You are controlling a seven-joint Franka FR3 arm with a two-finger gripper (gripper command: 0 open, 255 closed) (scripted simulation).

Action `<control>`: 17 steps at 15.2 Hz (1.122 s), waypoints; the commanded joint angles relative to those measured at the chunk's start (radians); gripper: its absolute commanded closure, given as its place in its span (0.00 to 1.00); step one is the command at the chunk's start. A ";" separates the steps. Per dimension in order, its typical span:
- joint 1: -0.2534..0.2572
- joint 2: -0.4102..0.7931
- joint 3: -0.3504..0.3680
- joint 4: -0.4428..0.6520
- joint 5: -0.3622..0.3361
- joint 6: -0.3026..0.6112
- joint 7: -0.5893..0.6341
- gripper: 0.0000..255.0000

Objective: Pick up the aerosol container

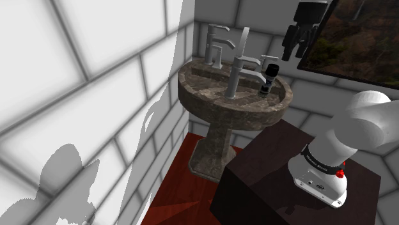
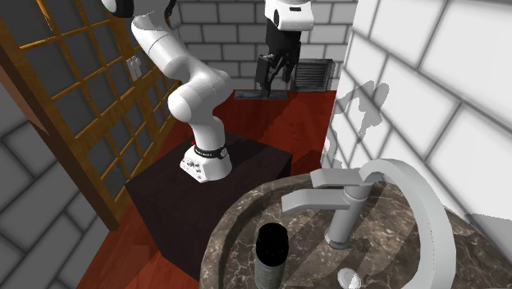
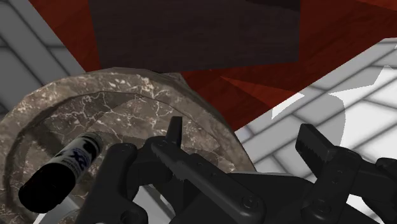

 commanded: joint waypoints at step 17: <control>-0.070 0.298 -0.299 -0.022 -0.216 0.395 -0.356 0.00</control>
